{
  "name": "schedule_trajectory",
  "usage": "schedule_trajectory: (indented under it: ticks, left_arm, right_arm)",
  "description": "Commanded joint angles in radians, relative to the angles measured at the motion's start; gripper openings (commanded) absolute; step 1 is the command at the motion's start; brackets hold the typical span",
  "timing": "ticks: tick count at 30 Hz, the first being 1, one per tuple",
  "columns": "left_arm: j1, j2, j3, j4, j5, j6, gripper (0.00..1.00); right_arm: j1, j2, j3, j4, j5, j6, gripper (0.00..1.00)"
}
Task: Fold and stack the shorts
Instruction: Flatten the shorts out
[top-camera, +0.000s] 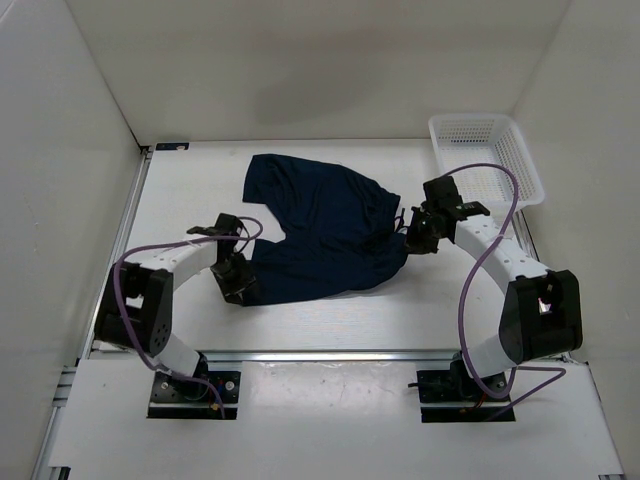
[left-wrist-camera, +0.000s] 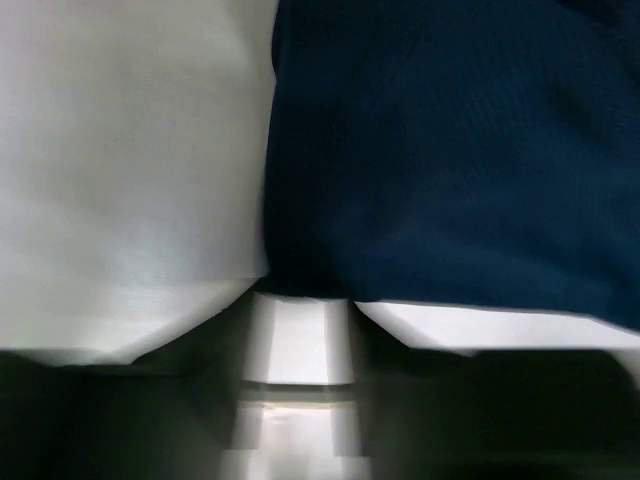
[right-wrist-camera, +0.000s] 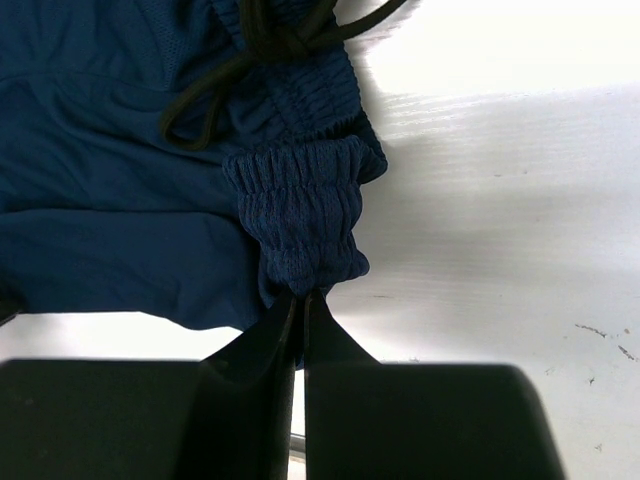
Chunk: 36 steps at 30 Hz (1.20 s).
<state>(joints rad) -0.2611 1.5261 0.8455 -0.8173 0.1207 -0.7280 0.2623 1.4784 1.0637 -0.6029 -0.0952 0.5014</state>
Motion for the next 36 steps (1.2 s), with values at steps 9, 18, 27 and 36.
schedule_trajectory:
  ticks: [9, 18, 27, 36]
  left_arm:
    - [-0.012, -0.056, 0.128, -0.043, -0.053, 0.050, 0.11]
    - [-0.012, 0.131, 0.573, -0.194, -0.131, 0.121, 0.11]
    - [-0.003, 0.578, 1.090, -0.330, -0.122, 0.191, 0.20]
    - [0.006, 0.439, 0.967, -0.309, -0.119, 0.191, 0.85]
  right_arm:
    - [-0.001, -0.050, -0.008, -0.001, -0.014, -0.017, 0.00]
    - [-0.001, -0.041, 0.012, -0.001, -0.005, -0.017, 0.00]
    - [-0.001, 0.034, 0.042, 0.026, 0.003, 0.012, 0.00]
    - [-0.001, 0.054, 0.061, 0.035, -0.018, 0.012, 0.00]
